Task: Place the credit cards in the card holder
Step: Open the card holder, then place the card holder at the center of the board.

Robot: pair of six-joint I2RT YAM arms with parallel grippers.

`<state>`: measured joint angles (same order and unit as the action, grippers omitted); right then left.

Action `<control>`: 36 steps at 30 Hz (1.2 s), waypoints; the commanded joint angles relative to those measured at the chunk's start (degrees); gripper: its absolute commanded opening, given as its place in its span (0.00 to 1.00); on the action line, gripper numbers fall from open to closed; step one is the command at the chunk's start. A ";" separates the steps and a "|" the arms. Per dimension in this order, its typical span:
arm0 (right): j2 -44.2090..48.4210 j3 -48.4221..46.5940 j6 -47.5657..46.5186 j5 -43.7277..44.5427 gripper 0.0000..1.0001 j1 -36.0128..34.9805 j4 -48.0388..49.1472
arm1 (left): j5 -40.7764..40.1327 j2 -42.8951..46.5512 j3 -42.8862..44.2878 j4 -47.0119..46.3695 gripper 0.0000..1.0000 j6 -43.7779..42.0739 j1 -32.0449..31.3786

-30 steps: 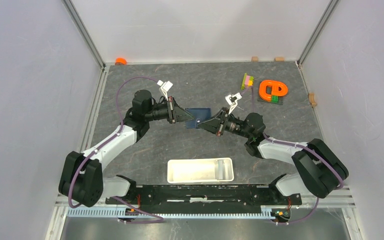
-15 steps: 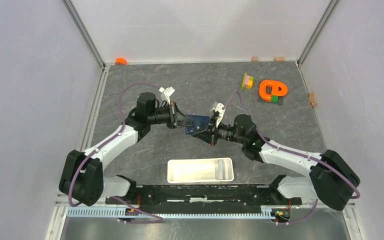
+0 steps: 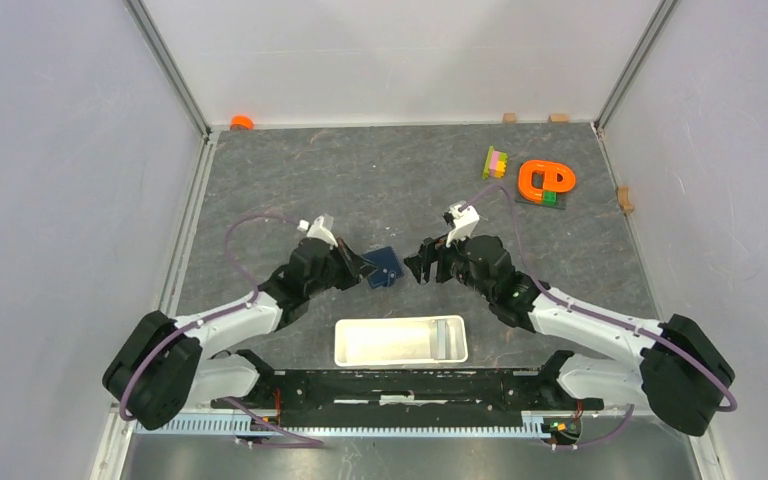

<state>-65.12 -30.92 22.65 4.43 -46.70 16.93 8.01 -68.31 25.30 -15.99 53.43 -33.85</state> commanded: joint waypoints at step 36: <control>-6.24 1.11 12.15 9.44 0.69 -1.67 -0.69 | 1.48 -17.05 10.59 8.34 0.95 -20.42 2.31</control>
<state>-74.52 -27.79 36.93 10.11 -48.14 17.15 2.11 -83.50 34.48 -6.17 33.69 -31.33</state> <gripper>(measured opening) 0.684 0.959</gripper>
